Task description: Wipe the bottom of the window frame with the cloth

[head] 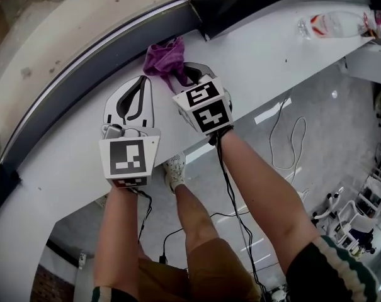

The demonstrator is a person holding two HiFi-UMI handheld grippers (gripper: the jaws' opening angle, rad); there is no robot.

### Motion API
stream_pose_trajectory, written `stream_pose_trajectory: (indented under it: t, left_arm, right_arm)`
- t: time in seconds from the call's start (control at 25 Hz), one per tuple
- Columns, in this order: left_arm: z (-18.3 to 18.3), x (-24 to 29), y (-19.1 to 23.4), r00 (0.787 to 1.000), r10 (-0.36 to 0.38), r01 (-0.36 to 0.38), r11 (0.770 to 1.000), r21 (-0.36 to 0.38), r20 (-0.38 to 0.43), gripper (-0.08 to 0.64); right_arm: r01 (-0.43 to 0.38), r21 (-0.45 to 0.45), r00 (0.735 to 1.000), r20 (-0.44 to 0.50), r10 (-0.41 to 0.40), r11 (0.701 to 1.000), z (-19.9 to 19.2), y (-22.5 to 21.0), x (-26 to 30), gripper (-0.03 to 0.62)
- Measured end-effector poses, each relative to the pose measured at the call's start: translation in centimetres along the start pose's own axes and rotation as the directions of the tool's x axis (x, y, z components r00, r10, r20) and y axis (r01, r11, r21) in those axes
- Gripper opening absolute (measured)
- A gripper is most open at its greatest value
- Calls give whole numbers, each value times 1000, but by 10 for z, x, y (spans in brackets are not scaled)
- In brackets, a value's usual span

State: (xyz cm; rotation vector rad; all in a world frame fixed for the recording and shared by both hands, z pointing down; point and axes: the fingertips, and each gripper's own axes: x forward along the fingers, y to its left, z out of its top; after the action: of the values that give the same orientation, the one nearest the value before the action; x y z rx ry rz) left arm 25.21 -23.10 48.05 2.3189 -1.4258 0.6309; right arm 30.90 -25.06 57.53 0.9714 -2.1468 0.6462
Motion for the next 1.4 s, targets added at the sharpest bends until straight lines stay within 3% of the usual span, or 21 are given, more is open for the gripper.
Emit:
stream_pose_trajectory:
  t: [0.6,1.08,1.4]
  left_arm:
    - [17,44,-35,998,-64,64,998,21,-15,9]
    - [16,47,-52,997,-73,73,997,6,-31,9]
    - [10,36,-72,993,-107,109,994,28,-53,9]
  right_arm:
    - [95,-48,994,-52,-98,994,-9,-71,-14,66]
    - [78,-43,995,-64,-81,996,-20,-71,-20,63]
    - [71,-22,992,-99,-73,997,-47,-64,-39,63]
